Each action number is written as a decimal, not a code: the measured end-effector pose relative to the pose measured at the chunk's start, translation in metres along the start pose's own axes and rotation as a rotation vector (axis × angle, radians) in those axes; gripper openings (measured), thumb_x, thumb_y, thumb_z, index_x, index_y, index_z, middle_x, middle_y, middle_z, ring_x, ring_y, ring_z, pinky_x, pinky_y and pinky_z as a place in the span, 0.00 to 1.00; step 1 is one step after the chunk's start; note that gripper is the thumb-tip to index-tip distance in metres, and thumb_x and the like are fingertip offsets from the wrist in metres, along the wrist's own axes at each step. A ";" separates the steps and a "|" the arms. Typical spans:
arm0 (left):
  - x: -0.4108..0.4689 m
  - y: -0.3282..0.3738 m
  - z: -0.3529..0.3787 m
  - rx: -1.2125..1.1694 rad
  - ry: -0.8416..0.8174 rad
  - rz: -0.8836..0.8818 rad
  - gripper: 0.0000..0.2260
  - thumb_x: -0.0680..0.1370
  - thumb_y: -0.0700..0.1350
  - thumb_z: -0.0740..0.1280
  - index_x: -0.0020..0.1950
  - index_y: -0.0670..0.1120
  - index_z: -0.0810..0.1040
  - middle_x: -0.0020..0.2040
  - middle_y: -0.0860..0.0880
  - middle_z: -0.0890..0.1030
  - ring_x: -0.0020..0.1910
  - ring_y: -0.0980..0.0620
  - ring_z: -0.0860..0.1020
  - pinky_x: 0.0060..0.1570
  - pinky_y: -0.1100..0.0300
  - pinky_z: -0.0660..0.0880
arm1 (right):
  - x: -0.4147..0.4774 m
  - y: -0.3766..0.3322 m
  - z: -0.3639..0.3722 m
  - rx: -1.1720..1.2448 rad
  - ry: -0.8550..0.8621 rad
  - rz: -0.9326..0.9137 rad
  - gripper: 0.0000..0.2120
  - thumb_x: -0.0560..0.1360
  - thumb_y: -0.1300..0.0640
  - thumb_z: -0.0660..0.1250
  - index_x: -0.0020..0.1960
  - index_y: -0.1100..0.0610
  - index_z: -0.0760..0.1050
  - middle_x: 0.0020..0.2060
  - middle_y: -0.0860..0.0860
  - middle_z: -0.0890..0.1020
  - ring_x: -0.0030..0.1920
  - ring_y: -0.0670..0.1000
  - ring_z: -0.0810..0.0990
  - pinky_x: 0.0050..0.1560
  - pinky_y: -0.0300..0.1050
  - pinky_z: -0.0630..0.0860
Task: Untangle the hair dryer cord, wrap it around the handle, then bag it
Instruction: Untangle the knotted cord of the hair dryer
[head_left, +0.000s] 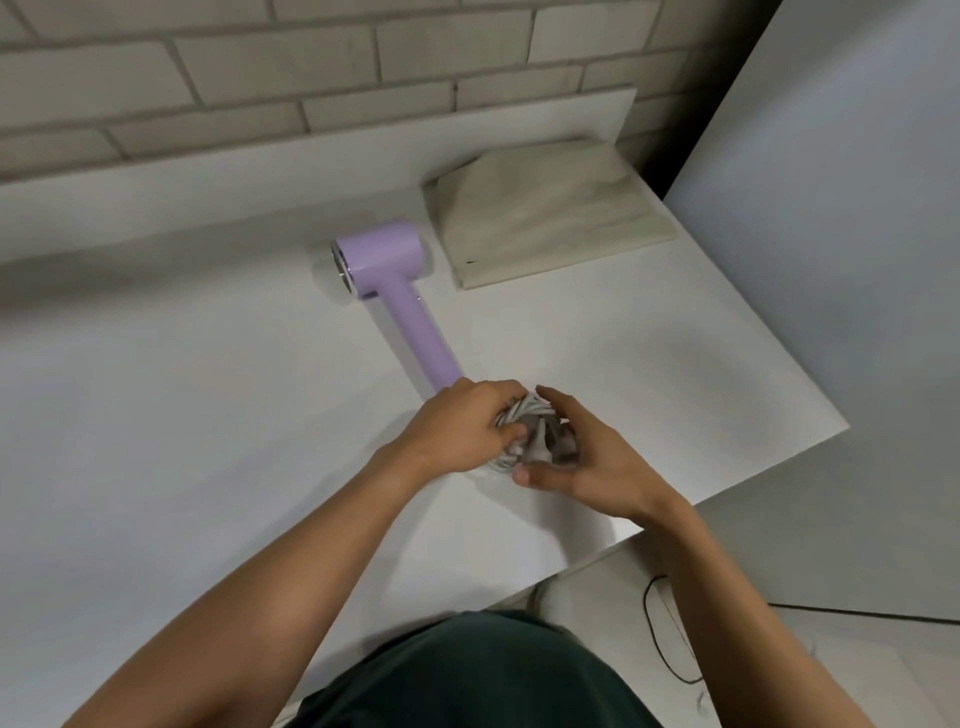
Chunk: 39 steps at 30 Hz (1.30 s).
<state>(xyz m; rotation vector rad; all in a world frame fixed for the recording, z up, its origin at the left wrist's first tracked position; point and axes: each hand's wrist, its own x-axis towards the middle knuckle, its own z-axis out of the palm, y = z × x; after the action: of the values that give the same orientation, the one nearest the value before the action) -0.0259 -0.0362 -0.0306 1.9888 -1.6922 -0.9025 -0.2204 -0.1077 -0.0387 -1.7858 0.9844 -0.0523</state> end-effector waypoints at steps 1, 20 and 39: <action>0.004 0.004 0.000 -0.029 0.020 0.000 0.08 0.79 0.54 0.67 0.57 0.58 0.76 0.45 0.57 0.83 0.45 0.51 0.81 0.47 0.48 0.80 | 0.001 0.003 -0.007 -0.025 -0.016 -0.024 0.48 0.67 0.47 0.83 0.80 0.43 0.60 0.68 0.40 0.76 0.64 0.38 0.78 0.61 0.32 0.75; 0.035 0.048 0.003 -0.189 0.358 -0.051 0.12 0.80 0.43 0.70 0.63 0.52 0.78 0.49 0.56 0.83 0.42 0.56 0.82 0.47 0.57 0.79 | 0.010 0.020 -0.048 0.194 0.254 -0.309 0.28 0.73 0.54 0.79 0.71 0.48 0.75 0.59 0.40 0.83 0.52 0.44 0.83 0.50 0.35 0.78; 0.036 0.051 0.000 -0.178 0.286 -0.086 0.08 0.82 0.53 0.66 0.53 0.49 0.78 0.45 0.54 0.85 0.42 0.51 0.84 0.47 0.46 0.81 | 0.017 0.005 -0.043 -0.079 0.325 -0.161 0.16 0.72 0.47 0.78 0.49 0.51 0.73 0.41 0.45 0.84 0.44 0.49 0.83 0.46 0.50 0.81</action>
<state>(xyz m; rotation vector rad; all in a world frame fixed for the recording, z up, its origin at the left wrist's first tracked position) -0.0604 -0.0817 -0.0054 1.9739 -1.3326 -0.7275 -0.2323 -0.1518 -0.0303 -1.9655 1.0787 -0.4208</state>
